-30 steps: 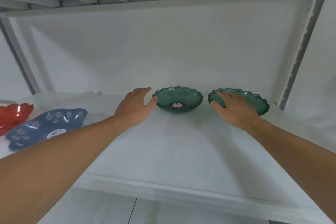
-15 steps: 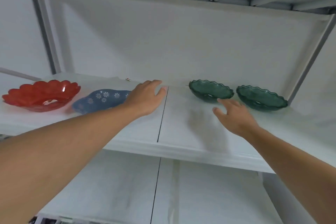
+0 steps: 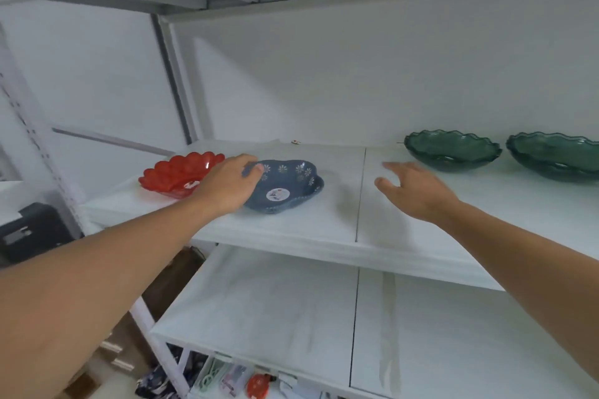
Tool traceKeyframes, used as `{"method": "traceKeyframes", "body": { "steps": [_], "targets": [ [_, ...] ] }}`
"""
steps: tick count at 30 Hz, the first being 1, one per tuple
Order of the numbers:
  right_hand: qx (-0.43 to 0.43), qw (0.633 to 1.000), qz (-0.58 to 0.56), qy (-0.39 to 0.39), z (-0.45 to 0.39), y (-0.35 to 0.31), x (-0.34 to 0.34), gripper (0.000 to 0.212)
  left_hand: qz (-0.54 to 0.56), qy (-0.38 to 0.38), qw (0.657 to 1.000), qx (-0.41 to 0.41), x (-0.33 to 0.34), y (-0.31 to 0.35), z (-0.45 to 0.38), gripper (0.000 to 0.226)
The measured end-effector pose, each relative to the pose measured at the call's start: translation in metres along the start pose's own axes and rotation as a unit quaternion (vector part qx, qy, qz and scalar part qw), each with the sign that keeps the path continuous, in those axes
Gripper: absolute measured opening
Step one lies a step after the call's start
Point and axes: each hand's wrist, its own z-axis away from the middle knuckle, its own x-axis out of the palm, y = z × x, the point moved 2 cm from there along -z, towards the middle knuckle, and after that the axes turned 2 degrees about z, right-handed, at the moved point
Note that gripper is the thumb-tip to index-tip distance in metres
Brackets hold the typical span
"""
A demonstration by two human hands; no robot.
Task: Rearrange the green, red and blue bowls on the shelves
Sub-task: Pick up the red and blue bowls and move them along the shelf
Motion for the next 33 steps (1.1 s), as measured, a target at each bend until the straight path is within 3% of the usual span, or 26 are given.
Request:
{"method": "traceKeyframes", "body": {
  "steps": [8,15,20,24,29,33],
  "targets": [
    [-0.008,0.999,-0.044,0.0,-0.021,-0.077,0.038,0.064,-0.045,0.035,0.997,-0.044,-0.077,-0.091,0.007,0.046],
    [0.059,0.998,-0.029,0.011,-0.045,-0.131,0.083,0.063,-0.038,0.034,0.998,-0.049,-0.111,-0.204,-0.027,0.05],
    [0.124,0.992,0.021,0.034,-0.067,-0.171,0.103,0.058,-0.006,0.029,1.0,-0.004,-0.115,-0.274,-0.064,0.041],
    [0.159,0.986,0.046,0.038,-0.07,-0.185,0.112,0.061,-0.007,-0.009,1.0,-0.003,-0.098,-0.298,-0.095,0.04],
    [0.233,0.971,0.022,0.056,-0.077,-0.173,0.119,0.066,0.037,-0.051,0.995,-0.071,-0.069,-0.311,-0.122,0.053],
    [0.3,0.95,-0.052,0.072,-0.082,-0.165,0.119,0.039,0.128,-0.05,0.982,-0.131,-0.059,-0.312,-0.129,0.048]
  ]
}}
